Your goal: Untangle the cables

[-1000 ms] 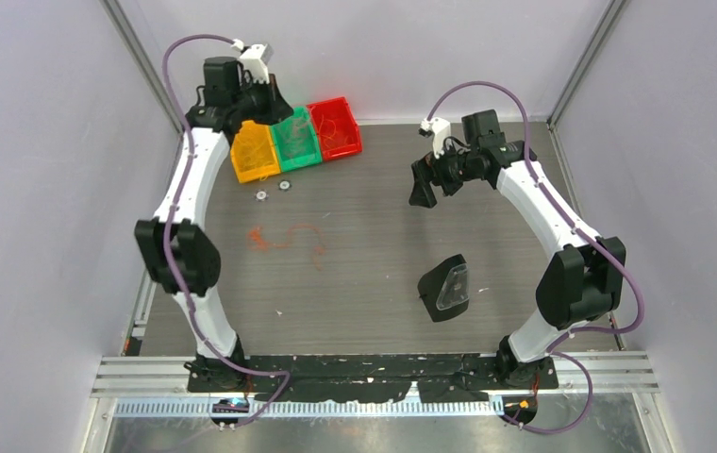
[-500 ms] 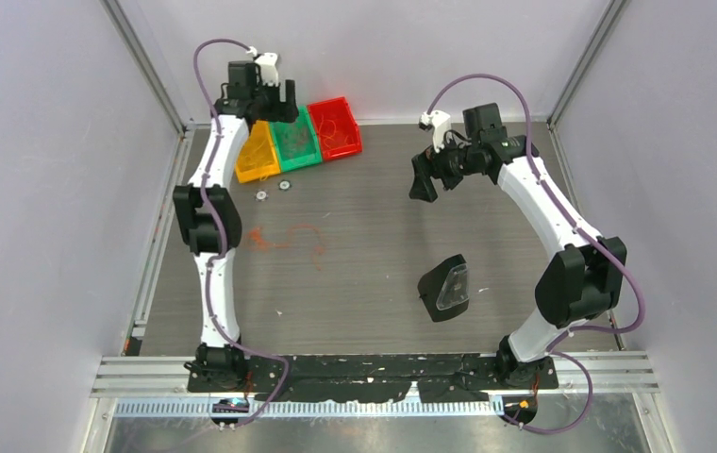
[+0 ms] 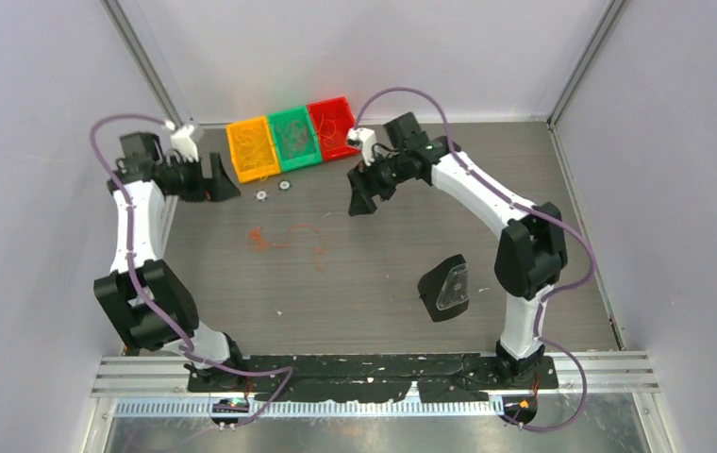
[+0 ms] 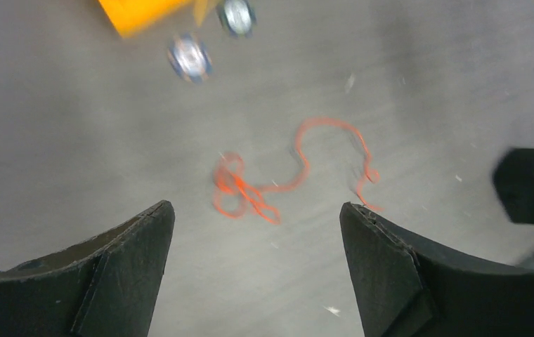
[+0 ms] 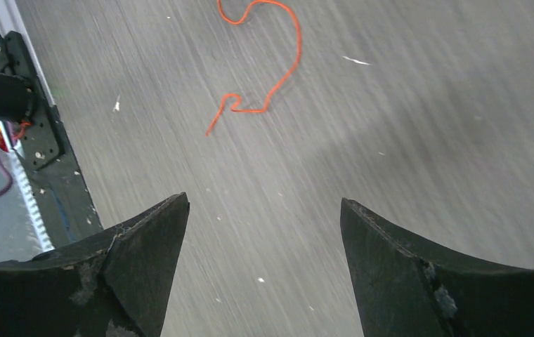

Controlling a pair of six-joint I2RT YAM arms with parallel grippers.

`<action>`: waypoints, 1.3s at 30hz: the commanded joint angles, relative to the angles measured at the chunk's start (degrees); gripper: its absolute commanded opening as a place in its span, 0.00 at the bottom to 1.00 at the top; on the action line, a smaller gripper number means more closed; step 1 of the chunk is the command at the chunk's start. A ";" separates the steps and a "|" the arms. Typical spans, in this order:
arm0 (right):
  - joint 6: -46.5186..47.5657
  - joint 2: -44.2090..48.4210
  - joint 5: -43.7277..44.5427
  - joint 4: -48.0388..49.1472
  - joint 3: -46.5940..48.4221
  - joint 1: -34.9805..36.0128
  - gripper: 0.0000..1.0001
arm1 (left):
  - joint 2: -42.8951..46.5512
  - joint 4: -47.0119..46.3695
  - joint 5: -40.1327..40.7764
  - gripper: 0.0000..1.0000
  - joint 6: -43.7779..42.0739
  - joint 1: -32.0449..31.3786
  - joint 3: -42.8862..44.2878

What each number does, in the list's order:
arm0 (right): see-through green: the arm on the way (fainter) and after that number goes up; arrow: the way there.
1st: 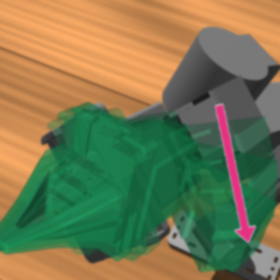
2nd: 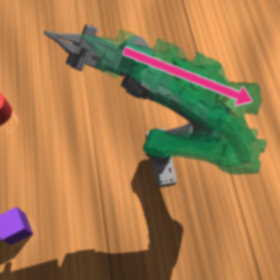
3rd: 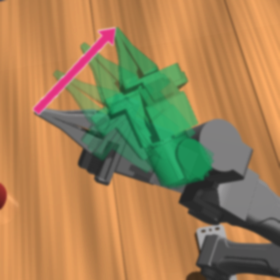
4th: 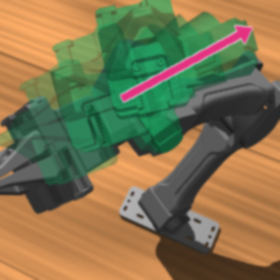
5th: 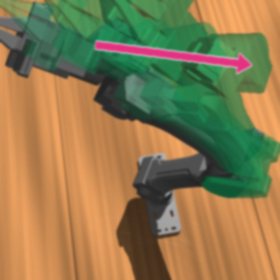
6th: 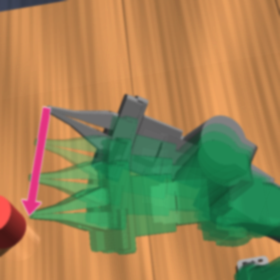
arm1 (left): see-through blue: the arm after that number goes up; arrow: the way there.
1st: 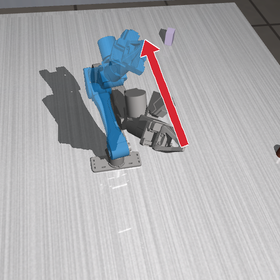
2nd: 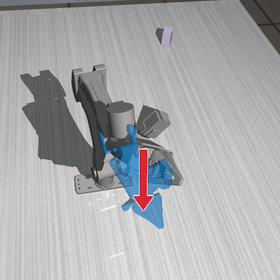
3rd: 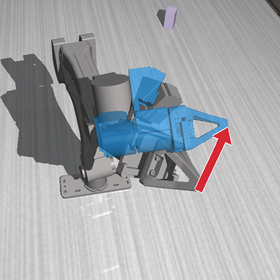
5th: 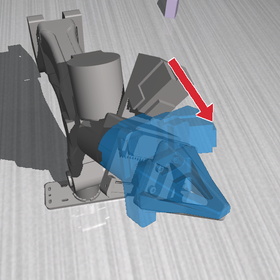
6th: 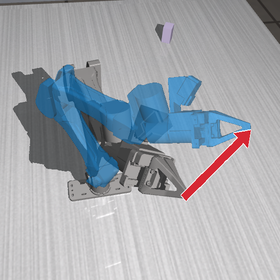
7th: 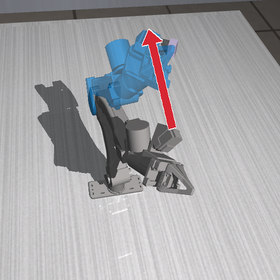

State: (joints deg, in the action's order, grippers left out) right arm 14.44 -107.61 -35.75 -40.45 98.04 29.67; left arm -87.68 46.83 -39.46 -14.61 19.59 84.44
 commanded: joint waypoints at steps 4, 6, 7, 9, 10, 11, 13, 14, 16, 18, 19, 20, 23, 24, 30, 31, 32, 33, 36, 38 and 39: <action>-21.11 -5.30 6.78 9.26 2.16 7.33 0.90 | -0.55 -7.71 -2.33 0.89 14.24 -0.51 -18.81; -24.66 -6.92 9.67 9.69 2.33 9.11 0.90 | -1.60 -10.30 -1.47 0.90 15.09 -0.41 -20.47; -25.22 -7.81 10.36 9.95 2.55 10.00 0.90 | -2.33 -11.31 -0.87 0.89 15.72 -0.44 -20.70; -26.10 -9.25 11.58 10.26 2.92 11.03 0.89 | -4.93 -12.62 0.62 0.88 16.73 -0.52 -20.22; -26.52 -10.18 12.06 10.45 3.02 11.44 0.89 | -6.45 -12.98 1.13 0.87 17.45 -0.52 -19.47; -26.76 -10.65 12.43 10.60 3.07 11.58 0.88 | -8.14 -13.30 1.75 0.85 18.16 -0.59 -18.86; -27.24 -12.09 13.44 10.65 3.33 11.71 0.86 | -11.26 -14.15 2.65 0.82 19.18 -0.88 -17.65; -27.77 -12.88 14.31 10.74 3.28 11.72 0.85 | -13.07 -14.29 2.73 0.79 19.45 -1.28 -16.86; -28.52 -13.99 14.99 10.78 3.21 11.75 0.83 | -15.29 -13.71 2.73 0.74 19.74 -2.43 -15.35; -29.64 -14.84 14.97 11.24 2.90 11.73 0.81 | -16.23 -12.93 2.21 0.68 19.88 -3.75 -14.73; -29.95 -15.09 14.78 11.87 2.79 11.77 0.79 | -16.29 -12.73 2.17 0.65 19.73 -4.49 -14.93; -30.42 -15.72 14.63 12.14 2.75 11.80 0.78 | -16.23 -12.57 2.22 0.61 19.50 -5.38 -15.42; -31.36 -17.21 14.49 13.40 3.27 11.96 0.73 | -15.70 -13.39 1.36 0.49 19.55 -7.69 -17.52; -31.47 -18.12 14.53 13.69 3.71 12.05 0.72 | -15.65 -13.62 0.98 0.44 19.77 -8.41 -18.14; -32.62 -21.98 14.54 14.13 4.75 12.38 0.55 | -15.54 -17.49 -1.64 0.30 23.56 -12.75 -22.13; -32.87 -22.54 14.65 14.15 4.73 12.42 0.53 | -15.27 -17.67 -1.03 0.29 23.58 -13.31 -22.44; -33.01 -22.72 14.69 14.21 4.69 12.42 0.49 | -14.69 -18.78 -0.67 0.27 23.75 -13.65 -23.07; -33.14 -23.08 14.53 14.32 4.61 12.43 0.46 | -14.36 -19.44 -0.72 0.26 23.68 -13.78 -23.39; -33.89 -23.75 13.94 15.02 4.27 12.43 0.37 | -14.83 -19.57 -2.34 0.22 24.34 -13.93 -23.04; -34.15 -24.46 14.10 15.31 4.47 12.51 0.34 | -15.89 -18.81 -4.22 0.18 25.18 -14.52 -22.41; -34.22 -24.96 14.29 15.31 4.74 12.49 0.34 | -16.06 -18.65 -4.82 0.15 25.44 -15.03 -22.44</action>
State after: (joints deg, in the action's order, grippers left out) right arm -18.55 -130.67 -21.96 -26.76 100.75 41.67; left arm -104.81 29.98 -39.94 9.02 5.45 61.04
